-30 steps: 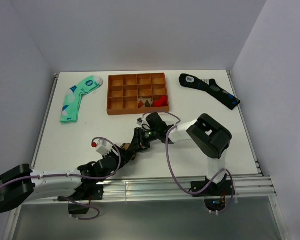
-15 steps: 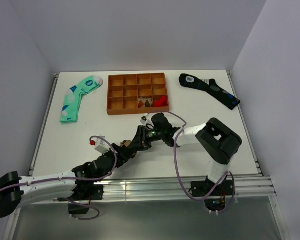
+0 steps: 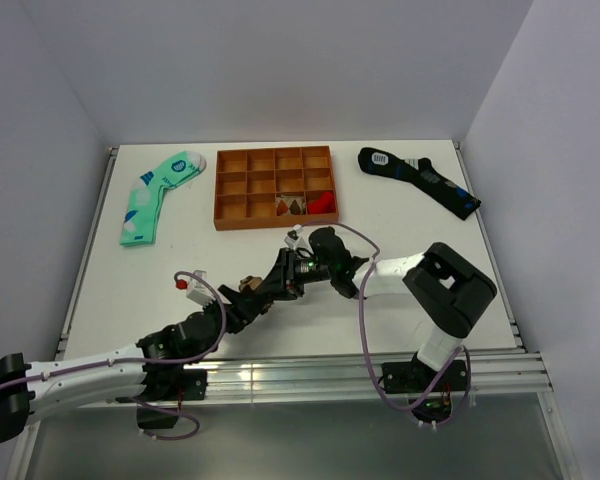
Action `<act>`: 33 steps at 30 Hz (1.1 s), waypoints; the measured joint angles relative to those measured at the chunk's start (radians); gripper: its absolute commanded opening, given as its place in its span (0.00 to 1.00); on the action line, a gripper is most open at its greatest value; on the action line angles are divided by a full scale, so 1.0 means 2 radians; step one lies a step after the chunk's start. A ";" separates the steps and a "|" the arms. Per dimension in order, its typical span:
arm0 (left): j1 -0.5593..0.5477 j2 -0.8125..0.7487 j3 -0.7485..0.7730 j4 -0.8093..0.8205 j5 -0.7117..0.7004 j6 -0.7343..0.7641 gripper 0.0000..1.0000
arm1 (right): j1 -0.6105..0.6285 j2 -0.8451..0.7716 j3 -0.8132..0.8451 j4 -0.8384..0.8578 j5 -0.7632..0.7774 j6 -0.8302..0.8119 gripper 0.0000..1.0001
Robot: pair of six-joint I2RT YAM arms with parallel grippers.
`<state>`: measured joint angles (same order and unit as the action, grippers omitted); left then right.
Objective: Roll the socks
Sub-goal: Pick up the sock at the center of the board.
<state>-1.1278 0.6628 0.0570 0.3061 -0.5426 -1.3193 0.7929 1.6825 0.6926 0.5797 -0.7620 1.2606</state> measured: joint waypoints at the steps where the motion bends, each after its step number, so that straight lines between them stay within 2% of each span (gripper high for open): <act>1: 0.000 -0.002 0.000 -0.001 -0.002 0.000 0.66 | 0.001 -0.001 -0.001 0.003 0.002 0.006 0.00; 16: -0.002 -0.048 0.002 -0.004 0.000 -0.001 0.66 | 0.015 -0.045 -0.031 0.045 0.040 0.082 0.00; 26: -0.003 -0.154 0.002 -0.056 0.010 0.031 0.65 | 0.038 -0.062 -0.037 0.085 0.055 0.117 0.00; 29: -0.004 -0.170 0.002 -0.063 0.016 0.043 0.60 | 0.043 -0.064 -0.042 0.096 0.060 0.123 0.00; 32: -0.005 -0.176 0.002 -0.069 0.022 0.054 0.49 | 0.045 -0.064 -0.048 0.101 0.062 0.126 0.00; 33: -0.005 -0.178 0.002 -0.070 0.024 0.057 0.42 | 0.046 -0.064 -0.050 0.103 0.063 0.127 0.00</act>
<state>-1.1370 0.3073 0.0612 0.1658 -0.4938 -1.2049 0.8848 1.5547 0.5930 0.7856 -0.6365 1.5139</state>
